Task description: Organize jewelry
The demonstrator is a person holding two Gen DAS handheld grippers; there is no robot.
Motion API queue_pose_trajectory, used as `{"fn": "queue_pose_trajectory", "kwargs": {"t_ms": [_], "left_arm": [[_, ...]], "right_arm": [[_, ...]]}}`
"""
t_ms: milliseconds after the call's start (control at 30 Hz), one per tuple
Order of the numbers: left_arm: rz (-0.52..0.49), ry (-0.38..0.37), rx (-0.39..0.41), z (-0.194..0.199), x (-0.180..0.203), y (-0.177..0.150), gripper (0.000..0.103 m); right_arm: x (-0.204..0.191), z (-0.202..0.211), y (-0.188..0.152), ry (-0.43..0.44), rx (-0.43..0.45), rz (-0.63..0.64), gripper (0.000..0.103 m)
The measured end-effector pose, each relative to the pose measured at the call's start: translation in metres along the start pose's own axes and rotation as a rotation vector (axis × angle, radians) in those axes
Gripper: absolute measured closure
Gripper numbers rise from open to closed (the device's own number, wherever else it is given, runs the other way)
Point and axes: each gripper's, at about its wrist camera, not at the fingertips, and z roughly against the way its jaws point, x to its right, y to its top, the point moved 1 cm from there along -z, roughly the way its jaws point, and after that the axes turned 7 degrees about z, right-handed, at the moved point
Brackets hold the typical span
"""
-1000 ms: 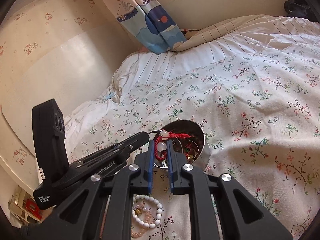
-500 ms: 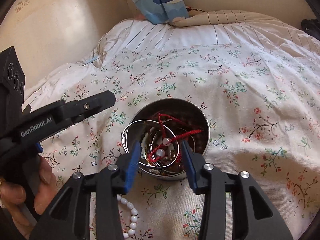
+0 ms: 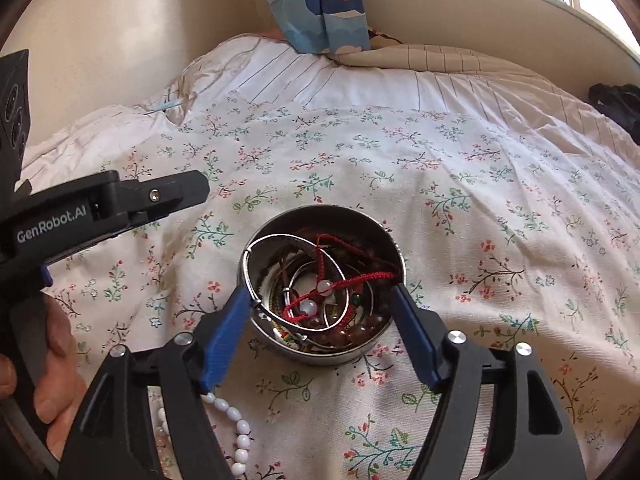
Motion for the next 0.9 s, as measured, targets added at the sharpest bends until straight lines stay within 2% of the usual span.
{"fn": "queue_pose_trajectory", "kwargs": {"t_ms": [133,300,367,500,600,733,900], "left_arm": [[0.001,0.013,-0.004,-0.001,0.000,0.000,0.056],[-0.006,0.026,-0.011,-0.003,-0.001,-0.002,0.056],[-0.007,0.026,-0.017,-0.004,-0.002,-0.002,0.056],[-0.006,0.028,-0.039,-0.002,-0.006,-0.004,0.056],[-0.014,0.027,-0.085,0.000,-0.010,-0.012,0.056],[-0.098,0.026,-0.156,0.006,-0.006,-0.029,0.056],[-0.265,0.058,-0.214,0.018,0.004,-0.063,0.056]], "right_arm": [[0.000,-0.009,0.000,-0.062,-0.011,0.011,0.022],[0.002,-0.006,0.004,-0.084,-0.034,0.032,0.021],[0.007,0.003,0.004,-0.038,-0.020,0.006,0.021],[0.030,0.018,-0.005,0.063,-0.022,-0.123,0.021],[0.046,0.028,-0.019,0.095,-0.037,-0.211,0.021],[0.061,0.043,-0.039,0.122,-0.049,-0.318,0.021],[0.064,0.052,-0.053,0.139,-0.066,-0.367,0.021]]}}
